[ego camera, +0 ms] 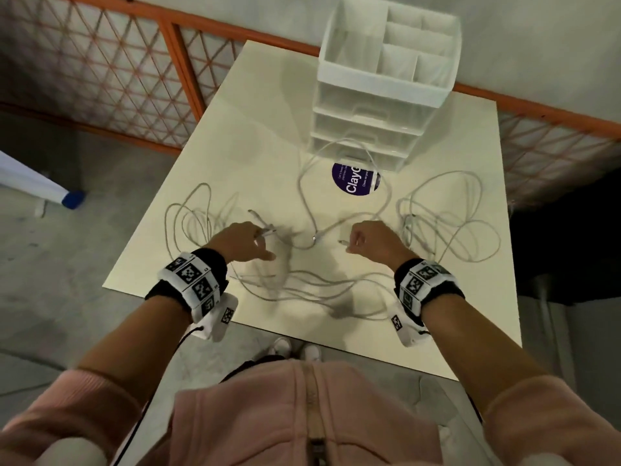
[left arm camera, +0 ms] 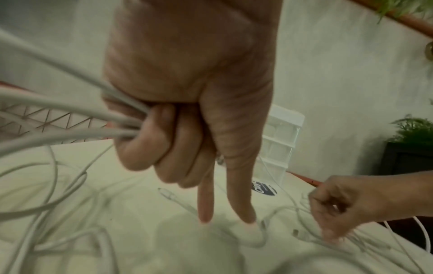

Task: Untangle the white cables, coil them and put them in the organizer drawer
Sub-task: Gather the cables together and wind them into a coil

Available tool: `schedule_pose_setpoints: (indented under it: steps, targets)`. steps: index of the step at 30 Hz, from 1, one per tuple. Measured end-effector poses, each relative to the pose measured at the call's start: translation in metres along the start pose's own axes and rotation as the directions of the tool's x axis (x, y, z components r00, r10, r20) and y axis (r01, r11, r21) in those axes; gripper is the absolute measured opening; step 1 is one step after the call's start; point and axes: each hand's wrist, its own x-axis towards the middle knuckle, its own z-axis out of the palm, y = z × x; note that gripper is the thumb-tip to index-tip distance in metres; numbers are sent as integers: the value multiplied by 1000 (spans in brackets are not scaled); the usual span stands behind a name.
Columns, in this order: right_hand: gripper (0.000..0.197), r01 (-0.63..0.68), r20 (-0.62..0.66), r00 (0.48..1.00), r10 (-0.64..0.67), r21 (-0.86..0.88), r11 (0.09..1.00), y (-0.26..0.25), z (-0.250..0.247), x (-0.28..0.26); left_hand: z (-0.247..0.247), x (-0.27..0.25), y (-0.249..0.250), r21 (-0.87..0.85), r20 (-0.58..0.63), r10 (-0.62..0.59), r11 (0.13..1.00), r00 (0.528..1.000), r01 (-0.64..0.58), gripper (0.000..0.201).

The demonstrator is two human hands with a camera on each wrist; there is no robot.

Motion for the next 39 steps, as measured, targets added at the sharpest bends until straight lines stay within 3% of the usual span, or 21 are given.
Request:
schedule_pose_setpoints:
  steps: [4, 8, 11, 14, 19, 23, 25, 28, 30, 35, 39]
  targets:
    - [9, 198, 16, 980, -200, 72, 978, -45, 21, 24, -9, 7, 4, -269, -190, -39, 963, 981, -14, 28]
    - [27, 290, 135, 947, -293, 38, 956, -74, 53, 33, -10, 11, -1, -510, -176, -23, 857, 984, -71, 50]
    - [31, 259, 161, 954, -251, -32, 965, -75, 64, 34, -8, 14, -5, -594, -161, -13, 800, 987, -87, 49]
    - [28, 213, 197, 956, -217, 44, 976, -76, 47, 35, -3, 19, -6, -690, -171, -22, 716, 985, -105, 47]
    - [17, 300, 135, 935, -328, 190, 935, -90, -5, 24, -10, 29, 9, -859, -240, -112, 487, 964, -157, 36]
    - [16, 341, 206, 902, -381, 205, 917, -98, -24, 12, -23, 35, 29, -877, -326, -27, 381, 945, -292, 30]
    - [19, 337, 163, 913, -375, 217, 916, -98, -33, 12, -29, 33, 40, -869, -336, 55, 366, 940, -332, 30]
    - [22, 298, -125, 955, -271, 403, 865, -100, -53, 13, -36, 27, 59, -858, -281, 244, 369, 928, -357, 32]
    - [26, 330, -276, 938, -209, 532, 780, -102, -70, 13, -37, 22, 68, -840, -234, 334, 404, 913, -363, 34]
    - [19, 373, -239, 928, -286, 585, 720, -99, -94, 6, -37, 18, 81, -807, -188, 426, 447, 885, -386, 34]
    - [12, 411, -315, 911, -266, 651, 638, -99, -102, 3, -38, 17, 86, -768, -177, 430, 503, 885, -398, 37]
